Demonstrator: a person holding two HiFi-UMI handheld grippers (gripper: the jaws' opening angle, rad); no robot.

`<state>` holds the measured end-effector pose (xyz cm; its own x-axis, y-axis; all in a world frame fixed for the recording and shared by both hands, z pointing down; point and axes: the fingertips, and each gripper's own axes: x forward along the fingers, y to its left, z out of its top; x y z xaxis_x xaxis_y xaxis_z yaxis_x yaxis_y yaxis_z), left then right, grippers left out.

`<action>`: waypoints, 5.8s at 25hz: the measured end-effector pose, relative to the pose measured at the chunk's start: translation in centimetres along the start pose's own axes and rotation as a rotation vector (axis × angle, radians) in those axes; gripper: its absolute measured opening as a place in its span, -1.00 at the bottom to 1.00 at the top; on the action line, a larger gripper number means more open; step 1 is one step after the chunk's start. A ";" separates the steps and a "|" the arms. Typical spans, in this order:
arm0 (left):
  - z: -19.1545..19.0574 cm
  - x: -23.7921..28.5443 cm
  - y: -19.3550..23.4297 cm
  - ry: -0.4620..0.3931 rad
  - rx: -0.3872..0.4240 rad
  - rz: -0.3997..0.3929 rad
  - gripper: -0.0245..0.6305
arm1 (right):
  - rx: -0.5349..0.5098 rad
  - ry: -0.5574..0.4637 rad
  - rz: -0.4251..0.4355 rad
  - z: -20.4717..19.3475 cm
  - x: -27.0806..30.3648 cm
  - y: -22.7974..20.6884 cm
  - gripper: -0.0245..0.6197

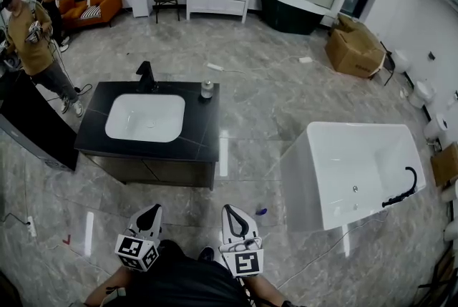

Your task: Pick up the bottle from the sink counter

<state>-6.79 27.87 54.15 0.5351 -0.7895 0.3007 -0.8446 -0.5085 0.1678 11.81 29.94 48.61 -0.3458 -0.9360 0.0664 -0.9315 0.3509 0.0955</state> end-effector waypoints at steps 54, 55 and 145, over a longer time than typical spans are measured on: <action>10.3 47.8 18.0 0.002 0.121 -0.137 -0.69 | 0.181 0.176 -0.058 -5.9 38.1 -21.5 -0.94; 9.9 49.3 18.3 0.017 0.122 -0.131 -0.62 | 0.188 0.190 -0.062 -6.4 38.3 -22.4 -0.94; 12.3 33.6 17.5 0.114 0.158 -0.225 0.10 | 0.342 0.301 -0.042 -6.8 38.3 -15.1 -0.94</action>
<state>-3.34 -11.78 55.65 0.6950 -0.6118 0.3777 -0.6868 -0.7204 0.0968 13.39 -10.99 56.42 -0.3058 -0.8815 0.3599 -0.9452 0.2358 -0.2256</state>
